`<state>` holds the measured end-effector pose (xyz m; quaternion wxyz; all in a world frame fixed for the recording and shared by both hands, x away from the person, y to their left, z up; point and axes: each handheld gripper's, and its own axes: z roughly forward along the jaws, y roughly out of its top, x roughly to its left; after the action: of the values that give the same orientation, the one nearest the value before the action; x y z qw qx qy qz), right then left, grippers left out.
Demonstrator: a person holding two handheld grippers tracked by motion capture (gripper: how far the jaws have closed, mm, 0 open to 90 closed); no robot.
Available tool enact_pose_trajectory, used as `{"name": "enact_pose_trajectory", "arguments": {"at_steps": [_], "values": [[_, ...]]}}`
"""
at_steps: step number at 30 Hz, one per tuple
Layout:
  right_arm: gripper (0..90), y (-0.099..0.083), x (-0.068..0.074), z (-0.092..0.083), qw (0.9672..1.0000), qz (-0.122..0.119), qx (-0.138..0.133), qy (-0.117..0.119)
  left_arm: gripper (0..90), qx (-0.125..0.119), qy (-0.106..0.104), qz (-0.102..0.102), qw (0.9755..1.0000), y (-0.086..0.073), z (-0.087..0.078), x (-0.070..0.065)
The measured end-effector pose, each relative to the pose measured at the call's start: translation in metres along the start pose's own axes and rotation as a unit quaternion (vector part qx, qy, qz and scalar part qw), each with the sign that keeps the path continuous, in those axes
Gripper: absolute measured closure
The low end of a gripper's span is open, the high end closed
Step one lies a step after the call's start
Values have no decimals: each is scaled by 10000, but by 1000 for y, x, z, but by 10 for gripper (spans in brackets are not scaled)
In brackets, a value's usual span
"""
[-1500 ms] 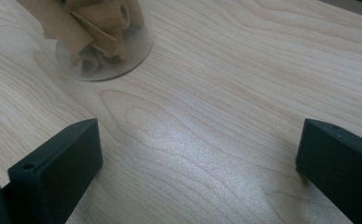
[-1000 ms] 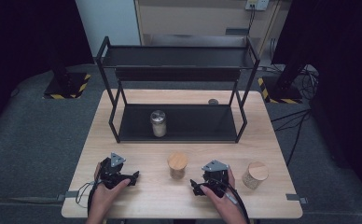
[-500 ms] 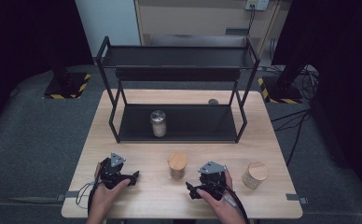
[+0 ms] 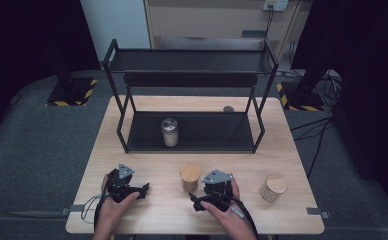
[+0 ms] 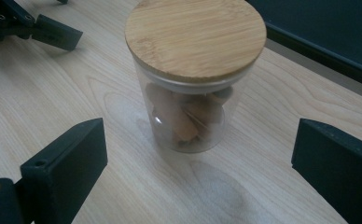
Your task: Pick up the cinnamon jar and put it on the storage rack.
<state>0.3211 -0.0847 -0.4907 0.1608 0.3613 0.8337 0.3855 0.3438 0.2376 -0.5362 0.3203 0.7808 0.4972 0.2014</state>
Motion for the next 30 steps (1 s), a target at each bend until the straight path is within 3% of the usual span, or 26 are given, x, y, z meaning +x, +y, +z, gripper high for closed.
{"name": "enact_pose_trajectory", "arguments": {"at_steps": [7, 13, 30], "values": [[43, 5, -2, 14, 10000, 1, 19, 91, 0, 0, 0, 1, 10000, 0, 0, 0], [62, 6, -3, 20, 9998, 36, -120, 172, 0, -2, 2, -1, 10000, 0, 0, 0], [90, 15, -2, 41, 9994, 81, -288, 185, 0, 0, 4, 0, 10000, 0, 0, 0]]}}
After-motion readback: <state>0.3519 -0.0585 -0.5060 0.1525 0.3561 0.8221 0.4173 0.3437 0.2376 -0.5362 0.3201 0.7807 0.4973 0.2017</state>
